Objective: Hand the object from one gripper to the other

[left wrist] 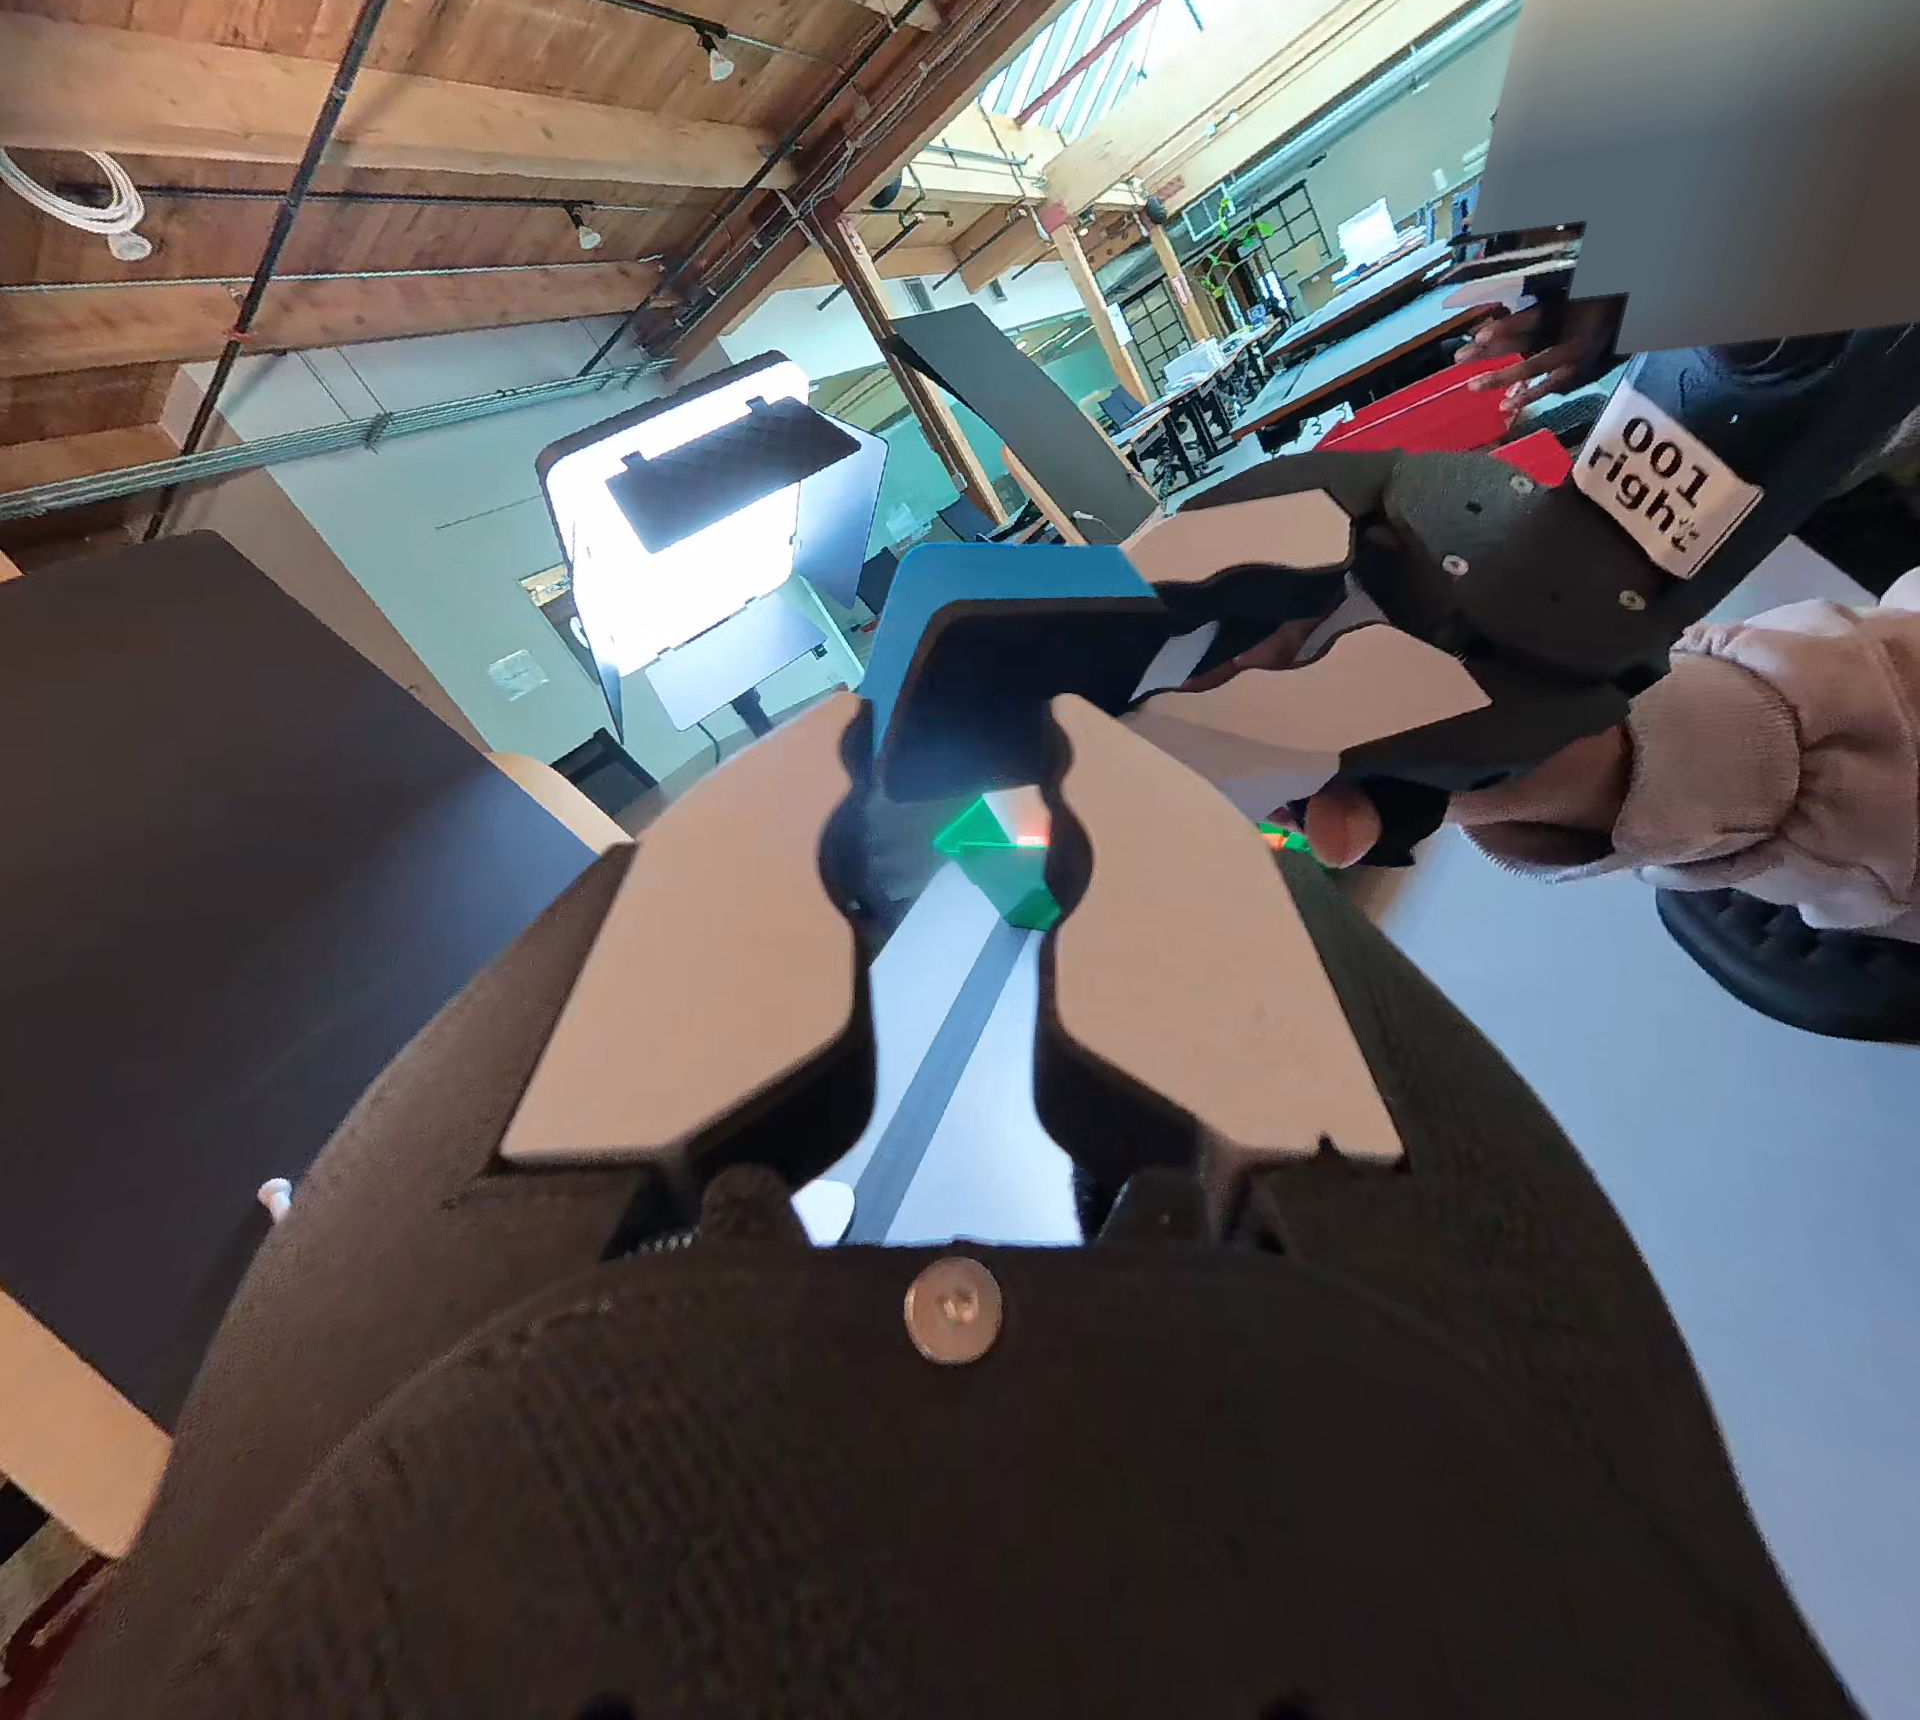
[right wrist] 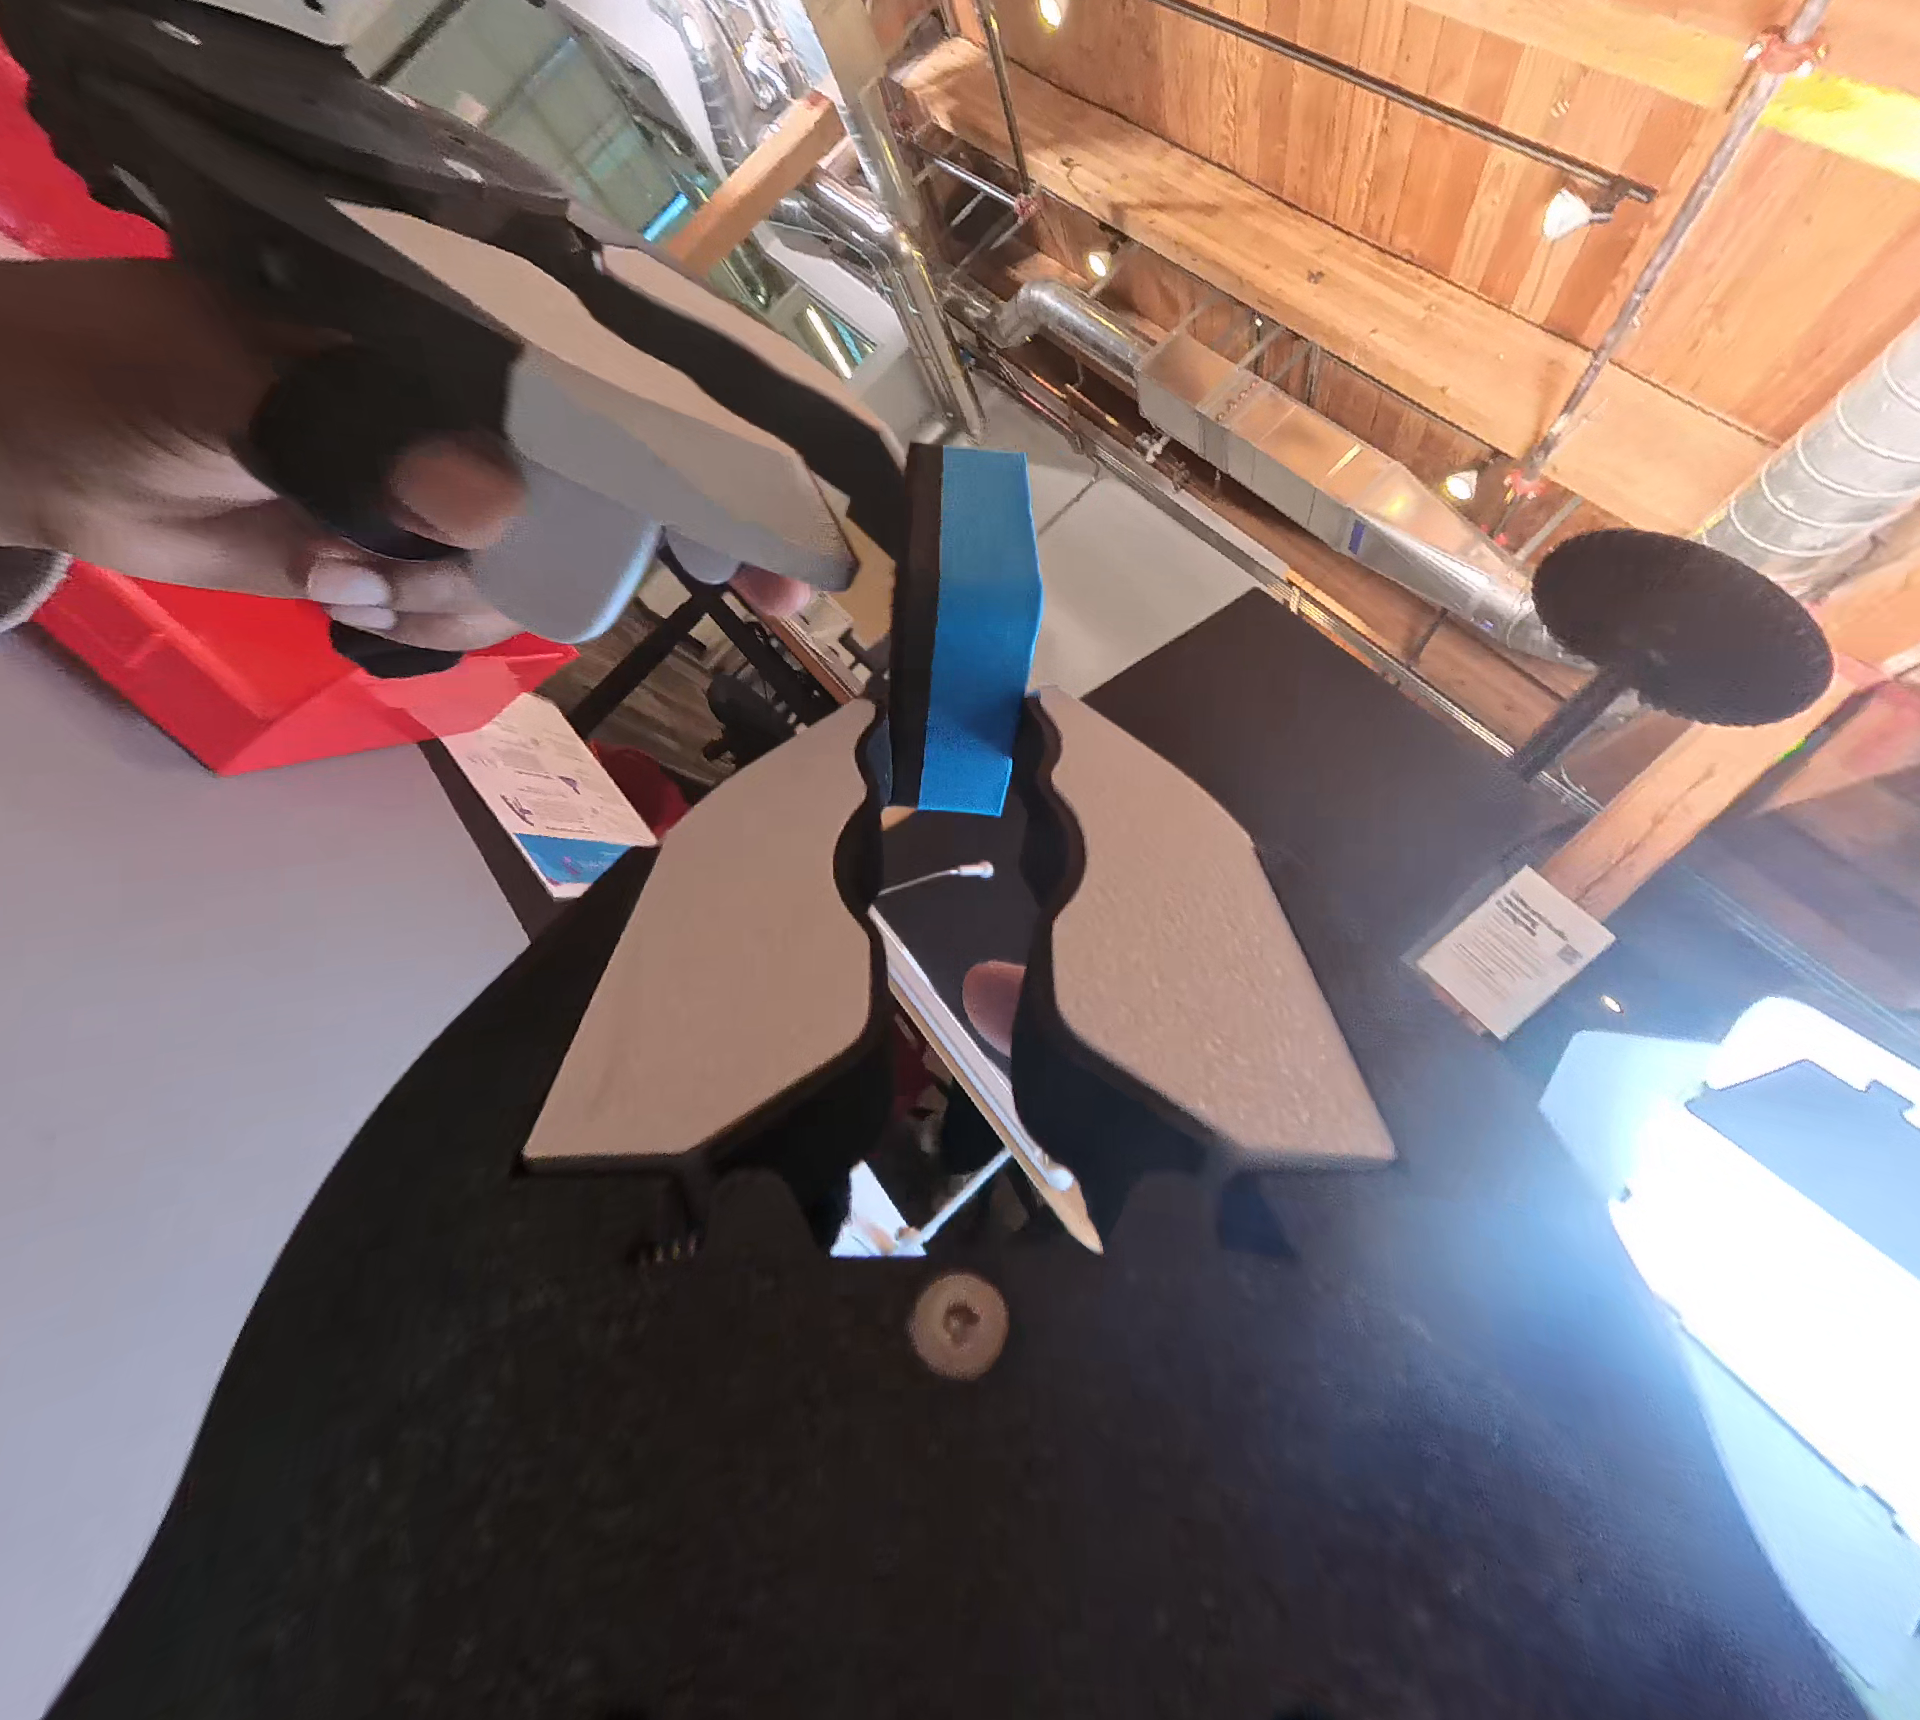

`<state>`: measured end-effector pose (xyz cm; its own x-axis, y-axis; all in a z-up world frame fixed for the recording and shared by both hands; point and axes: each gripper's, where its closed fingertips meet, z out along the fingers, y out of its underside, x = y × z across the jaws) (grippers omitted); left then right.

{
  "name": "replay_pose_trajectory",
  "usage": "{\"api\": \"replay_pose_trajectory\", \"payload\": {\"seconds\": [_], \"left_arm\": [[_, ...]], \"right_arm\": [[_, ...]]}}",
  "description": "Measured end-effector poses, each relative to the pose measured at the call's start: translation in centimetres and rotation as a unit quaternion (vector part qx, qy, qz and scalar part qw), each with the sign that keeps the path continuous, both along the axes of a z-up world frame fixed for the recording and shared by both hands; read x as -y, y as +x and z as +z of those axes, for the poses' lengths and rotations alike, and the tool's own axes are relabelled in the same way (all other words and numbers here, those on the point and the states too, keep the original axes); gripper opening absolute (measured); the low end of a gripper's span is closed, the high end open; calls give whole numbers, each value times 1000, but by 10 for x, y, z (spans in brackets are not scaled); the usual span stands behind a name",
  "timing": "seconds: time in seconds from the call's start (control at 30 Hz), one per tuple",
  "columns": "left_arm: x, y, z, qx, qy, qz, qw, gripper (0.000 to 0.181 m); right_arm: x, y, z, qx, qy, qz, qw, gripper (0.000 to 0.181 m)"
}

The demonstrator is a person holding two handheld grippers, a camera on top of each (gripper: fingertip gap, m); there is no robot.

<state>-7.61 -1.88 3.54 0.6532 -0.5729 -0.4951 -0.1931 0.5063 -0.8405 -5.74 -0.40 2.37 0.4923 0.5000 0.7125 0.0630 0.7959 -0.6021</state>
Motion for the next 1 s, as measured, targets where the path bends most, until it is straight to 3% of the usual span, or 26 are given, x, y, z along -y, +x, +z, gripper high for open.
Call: {"api": "replay_pose_trajectory", "payload": {"seconds": [0.07, 0.13, 0.23, 0.3, 0.43, 0.5, 0.63, 0.8, 0.9, 1.0], "left_arm": [[-2, 6, -1, 5, -20, 3, 1000, 56], [-5, 14, -5, 3, -30, 14, 999, 69], [-11, 15, -9, -16, 1, 70, 997, 60], [-8, 14, -9, -26, -1, 67, 997, 60], [-2, 11, -11, -61, -11, 29, 998, 59], [8, 12, -17, -93, -8, -20, 995, 59], [27, 14, -32, -150, -12, -97, 984, 59], [47, 30, -51, -204, -22, -159, 966, 60], [57, 44, -62, -223, -26, -190, 956, 60], [63, 53, -72, -241, -33, -207, 948, 59]], "right_arm": [[-5, -1, -2, 0, -2, -18, 1000, 22], [-3, -5, -6, 1, -1, -23, 1000, 22], [5, -11, -10, 6, 36, -46, 998, 22], [8, -11, -9, 14, 45, -42, 998, 22], [18, -13, -15, 61, -15, 75, 995, 26], [24, -10, -22, 101, -89, 165, 977, 29], [37, 8, -32, 173, -269, 338, 885, 48], [45, 14, -50, 212, -372, 436, 792, 67], [61, 11, -58, 224, -436, 514, 704, 66], [76, 13, -69, 243, -458, 575, 633, 47]]}}
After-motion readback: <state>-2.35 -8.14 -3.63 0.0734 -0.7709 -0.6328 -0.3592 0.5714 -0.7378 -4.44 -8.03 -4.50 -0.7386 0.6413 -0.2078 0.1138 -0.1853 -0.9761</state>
